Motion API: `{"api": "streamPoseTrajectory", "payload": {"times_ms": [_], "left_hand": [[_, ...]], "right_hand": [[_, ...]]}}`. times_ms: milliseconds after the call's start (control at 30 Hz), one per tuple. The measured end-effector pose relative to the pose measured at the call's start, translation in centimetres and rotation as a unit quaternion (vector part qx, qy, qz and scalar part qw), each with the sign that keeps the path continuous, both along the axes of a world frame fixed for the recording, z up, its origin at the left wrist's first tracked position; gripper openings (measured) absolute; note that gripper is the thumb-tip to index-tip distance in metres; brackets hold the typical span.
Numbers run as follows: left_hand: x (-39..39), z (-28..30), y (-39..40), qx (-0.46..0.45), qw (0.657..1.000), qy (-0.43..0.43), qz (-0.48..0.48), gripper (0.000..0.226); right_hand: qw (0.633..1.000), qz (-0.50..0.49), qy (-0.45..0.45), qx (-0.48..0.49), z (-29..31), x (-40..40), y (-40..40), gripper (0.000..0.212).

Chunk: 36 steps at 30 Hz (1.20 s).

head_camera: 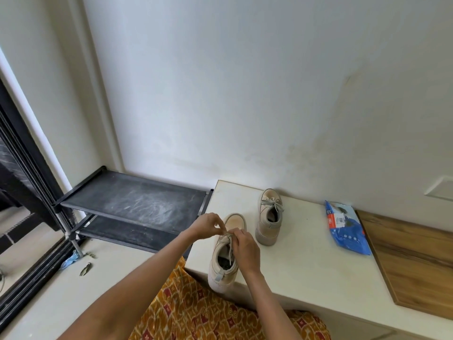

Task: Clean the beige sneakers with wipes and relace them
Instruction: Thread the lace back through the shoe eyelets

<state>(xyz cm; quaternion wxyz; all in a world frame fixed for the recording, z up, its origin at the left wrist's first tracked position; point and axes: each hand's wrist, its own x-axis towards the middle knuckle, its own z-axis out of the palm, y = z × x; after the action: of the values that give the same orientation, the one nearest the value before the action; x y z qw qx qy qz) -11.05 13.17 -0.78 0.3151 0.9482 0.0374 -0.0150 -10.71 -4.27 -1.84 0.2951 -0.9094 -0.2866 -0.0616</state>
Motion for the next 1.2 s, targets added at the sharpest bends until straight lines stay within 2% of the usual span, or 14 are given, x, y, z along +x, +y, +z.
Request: {"api": "streamPoseTrajectory", "payload": {"times_ms": [100, 233, 333, 433, 567, 667, 767, 933, 1033, 1133, 1200], "left_hand": [[-0.5, -0.9, -0.3, -0.084, 0.992, -0.013, 0.093, 0.012], [-1.3, -2.2, -0.9, -0.133, 0.979, -0.045, 0.151, 0.031], [-2.3, -2.0, -1.0, -0.18, 0.963, -0.036, 0.198, 0.032], [-4.1, -1.7, -1.2, -0.24, 0.959, 0.01, 0.15, 0.036], [-5.0, -2.4, -2.4, -0.305, 0.949, 0.012, 0.082, 0.023], [-4.6, -2.0, -2.9, -0.371, 0.922, -0.016, 0.109, 0.019], [-4.3, -1.4, -3.2, -0.463, 0.875, -0.029, 0.141, 0.016], [-4.5, -1.7, -3.4, -0.541, 0.825, 0.009, 0.16, 0.009], [-4.5, -1.6, -3.0, -0.521, 0.839, 0.047, 0.151, 0.009], [-4.6, -1.3, -2.5, -0.446, 0.885, 0.066, 0.119, 0.015], [-4.5, -1.0, -2.6, -0.393, 0.913, 0.038, 0.098, 0.025]], "right_hand": [[1.0, 0.003, 0.0, 0.0, 0.0, -0.1, 0.0, 0.022], [1.0, 0.003, 0.003, 0.001, -0.1, 0.0, -0.1, 0.022], [1.0, 0.0, 0.001, -0.003, 0.0, -0.1, 0.0, 0.022], [1.0, -0.003, 0.0, -0.002, 0.0, -0.1, 0.1, 0.023], [1.0, -0.007, -0.003, -0.013, 0.1, -0.2, 0.1, 0.024], [1.0, -0.005, -0.005, -0.025, 0.3, -0.1, 0.0, 0.025], [0.999, 0.007, -0.018, -0.038, 0.4, -0.1, -0.1, 0.025], [0.999, 0.007, -0.021, -0.044, 0.3, -0.2, -0.2, 0.028], [0.999, 0.003, -0.019, -0.051, 0.3, -0.3, -0.3, 0.027], [0.998, 0.006, -0.001, -0.06, 0.2, 0.0, -0.1, 0.026], [0.997, 0.019, 0.072, -0.007, 0.2, 0.4, -0.4, 0.022]]}}
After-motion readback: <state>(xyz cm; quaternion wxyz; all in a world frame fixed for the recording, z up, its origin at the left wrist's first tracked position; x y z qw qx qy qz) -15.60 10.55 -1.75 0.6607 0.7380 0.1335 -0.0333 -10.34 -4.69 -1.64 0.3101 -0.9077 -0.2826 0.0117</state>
